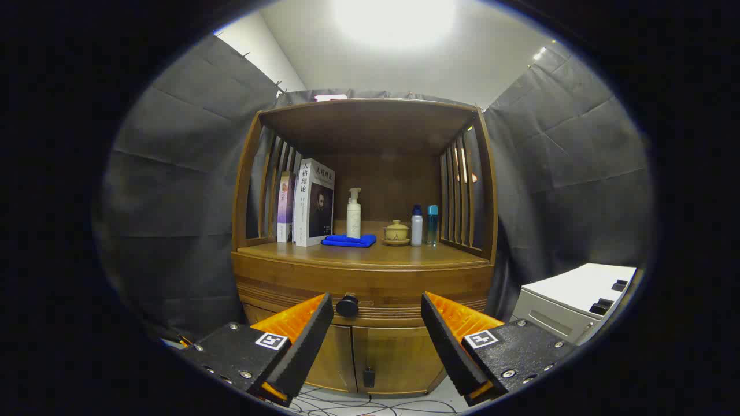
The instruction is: Pull open the drawer, take out the items inside it, and place them on the countertop above the cabinet.
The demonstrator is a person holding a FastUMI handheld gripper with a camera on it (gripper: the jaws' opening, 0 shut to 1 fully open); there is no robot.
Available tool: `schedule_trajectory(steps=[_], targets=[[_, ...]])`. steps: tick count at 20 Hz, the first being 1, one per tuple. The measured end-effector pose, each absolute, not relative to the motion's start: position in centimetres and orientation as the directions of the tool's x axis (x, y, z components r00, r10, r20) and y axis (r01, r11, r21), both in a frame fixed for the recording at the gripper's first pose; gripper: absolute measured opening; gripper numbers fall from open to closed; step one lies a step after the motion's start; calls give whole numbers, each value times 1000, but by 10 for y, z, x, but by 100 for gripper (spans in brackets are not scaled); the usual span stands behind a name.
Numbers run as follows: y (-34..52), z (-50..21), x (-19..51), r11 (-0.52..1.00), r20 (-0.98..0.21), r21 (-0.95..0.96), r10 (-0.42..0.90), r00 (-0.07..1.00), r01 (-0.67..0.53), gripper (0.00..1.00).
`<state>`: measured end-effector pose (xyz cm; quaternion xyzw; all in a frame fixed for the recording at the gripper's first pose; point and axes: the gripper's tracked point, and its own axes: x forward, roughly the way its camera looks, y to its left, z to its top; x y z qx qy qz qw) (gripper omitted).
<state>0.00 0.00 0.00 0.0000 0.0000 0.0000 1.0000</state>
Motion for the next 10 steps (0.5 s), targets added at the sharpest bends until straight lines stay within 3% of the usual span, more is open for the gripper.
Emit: schedule_trajectory(steps=[10], targets=[[-3, 0, -1, 1000, 0, 5, -11, 1000, 11, 95]])
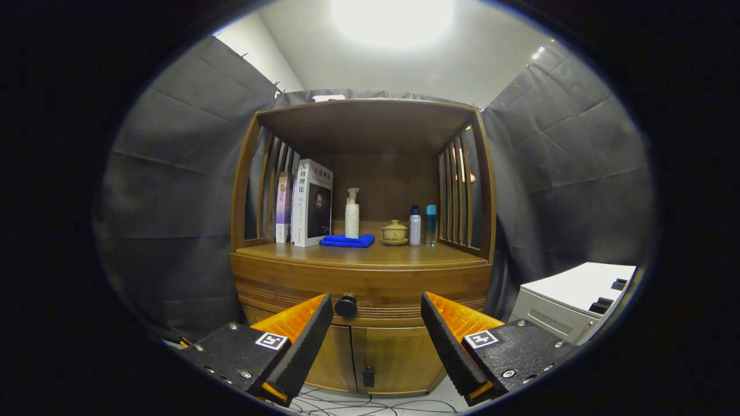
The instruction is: Pull open the drawer, take out the items inside it, and place them on the countertop above the cabinet.
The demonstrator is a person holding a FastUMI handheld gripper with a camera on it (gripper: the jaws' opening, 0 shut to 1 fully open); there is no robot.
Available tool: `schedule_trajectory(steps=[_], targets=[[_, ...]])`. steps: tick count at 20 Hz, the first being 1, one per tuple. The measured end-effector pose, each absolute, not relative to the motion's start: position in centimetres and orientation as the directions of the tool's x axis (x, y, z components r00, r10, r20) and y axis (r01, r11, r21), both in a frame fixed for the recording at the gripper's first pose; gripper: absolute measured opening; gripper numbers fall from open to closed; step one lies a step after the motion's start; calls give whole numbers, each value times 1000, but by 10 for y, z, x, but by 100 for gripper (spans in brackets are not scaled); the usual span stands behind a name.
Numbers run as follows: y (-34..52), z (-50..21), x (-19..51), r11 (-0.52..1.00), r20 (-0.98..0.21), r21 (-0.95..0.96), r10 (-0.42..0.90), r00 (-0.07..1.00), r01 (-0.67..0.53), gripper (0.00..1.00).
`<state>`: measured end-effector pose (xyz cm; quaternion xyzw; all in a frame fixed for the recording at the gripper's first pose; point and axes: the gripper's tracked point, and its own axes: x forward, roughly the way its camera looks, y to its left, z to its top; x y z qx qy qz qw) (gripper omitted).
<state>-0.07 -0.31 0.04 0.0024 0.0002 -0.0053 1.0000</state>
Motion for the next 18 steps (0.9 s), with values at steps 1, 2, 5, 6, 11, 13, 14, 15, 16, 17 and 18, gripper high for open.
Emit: schedule_trajectory(steps=[1, 2, 5, 6, 11, 13, 14, 15, 16, 17, 18], targets=[[-3, 0, -1, 1000, -2, 5, -12, 1000, 12, 95], [-3, 0, 0, 1000, -3, 6, -13, 1000, 13, 95], [-4, 0, 0, 1000, -5, 14, -16, 1000, 16, 95], [-5, 0, 0, 1000, -4, 14, -21, 1000, 21, 95], [-3, -10, 13, 998, -43, 53, -36, 998, 38, 95], [1, -7, 24, 997, -46, 69, -35, 998, 38, 95], [2, -8, 30, 996, -50, 77, -36, 998, 40, 95], [3, -10, 37, 996, -56, 84, -35, 998, 40, 95], [5, -15, 43, 995, -67, 90, -32, 997, 38, 95], [6, -19, 48, 995, -78, 92, -29, 997, 36, 95], [7, -23, 54, 995, -86, 90, -25, 996, 33, 95]])
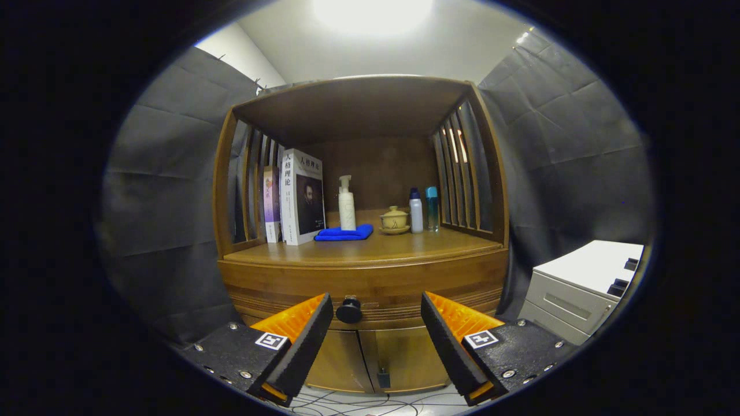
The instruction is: Pull open the drawer, take out the items inside it, and place them on the countertop above the cabinet.
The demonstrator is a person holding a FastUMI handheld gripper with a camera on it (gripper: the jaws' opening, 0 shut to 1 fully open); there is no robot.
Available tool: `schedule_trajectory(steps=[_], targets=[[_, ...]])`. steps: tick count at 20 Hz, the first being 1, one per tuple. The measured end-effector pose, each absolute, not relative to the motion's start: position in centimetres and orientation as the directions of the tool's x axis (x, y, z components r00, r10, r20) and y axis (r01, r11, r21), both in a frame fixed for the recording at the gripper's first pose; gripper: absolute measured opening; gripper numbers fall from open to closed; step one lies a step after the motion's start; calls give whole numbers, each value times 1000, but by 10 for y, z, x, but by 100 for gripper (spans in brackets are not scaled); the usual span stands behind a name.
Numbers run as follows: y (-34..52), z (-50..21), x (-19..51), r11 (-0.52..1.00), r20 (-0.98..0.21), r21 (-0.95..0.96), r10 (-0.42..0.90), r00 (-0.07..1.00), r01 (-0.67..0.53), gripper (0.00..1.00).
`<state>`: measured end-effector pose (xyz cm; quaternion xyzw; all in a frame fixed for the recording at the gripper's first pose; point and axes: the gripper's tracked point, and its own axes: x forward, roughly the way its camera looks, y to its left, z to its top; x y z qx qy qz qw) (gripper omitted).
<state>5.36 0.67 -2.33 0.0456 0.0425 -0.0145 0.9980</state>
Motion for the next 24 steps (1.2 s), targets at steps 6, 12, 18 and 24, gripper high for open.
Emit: schedule_trajectory(steps=[6, 12, 18, 24], targets=[[19, -51, 85, 995, -145, 99, 21, 989, -6, 95], [51, -77, 119, 995, -203, 70, 85, 975, -72, 95], [60, -107, 135, 995, -281, 81, 84, 956, -63, 90], [57, -111, 147, 995, -304, 72, 83, 949, -64, 72]])
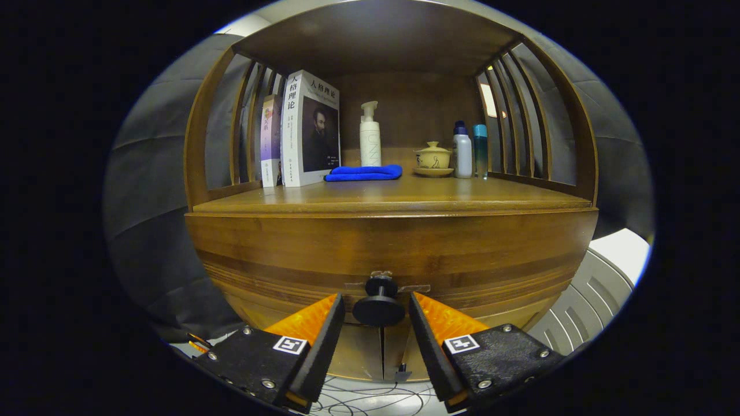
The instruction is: Pull open the drawer, take out the items inside it, and place them on the countertop above the cabinet.
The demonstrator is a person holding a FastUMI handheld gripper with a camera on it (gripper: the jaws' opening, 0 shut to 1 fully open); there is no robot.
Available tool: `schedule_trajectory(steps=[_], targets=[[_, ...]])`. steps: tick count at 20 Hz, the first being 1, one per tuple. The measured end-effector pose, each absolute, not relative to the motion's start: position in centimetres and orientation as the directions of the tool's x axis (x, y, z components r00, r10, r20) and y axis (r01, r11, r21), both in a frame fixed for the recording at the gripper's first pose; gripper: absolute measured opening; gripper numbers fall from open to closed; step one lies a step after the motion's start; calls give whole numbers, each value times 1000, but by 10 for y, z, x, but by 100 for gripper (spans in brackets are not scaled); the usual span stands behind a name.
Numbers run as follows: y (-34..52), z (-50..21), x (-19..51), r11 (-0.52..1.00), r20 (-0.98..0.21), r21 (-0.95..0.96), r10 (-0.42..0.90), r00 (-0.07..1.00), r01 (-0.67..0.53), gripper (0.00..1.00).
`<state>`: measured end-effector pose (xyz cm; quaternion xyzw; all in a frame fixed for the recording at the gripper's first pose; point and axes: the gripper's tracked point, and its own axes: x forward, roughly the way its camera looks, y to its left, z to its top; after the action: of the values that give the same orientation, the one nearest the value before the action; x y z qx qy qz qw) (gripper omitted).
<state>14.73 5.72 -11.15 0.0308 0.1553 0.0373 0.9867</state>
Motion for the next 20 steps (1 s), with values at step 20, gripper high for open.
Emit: schedule_trajectory(steps=[20], targets=[[49, -109, 112, 1000, -357, -20, 5, 934, -13, 42]])
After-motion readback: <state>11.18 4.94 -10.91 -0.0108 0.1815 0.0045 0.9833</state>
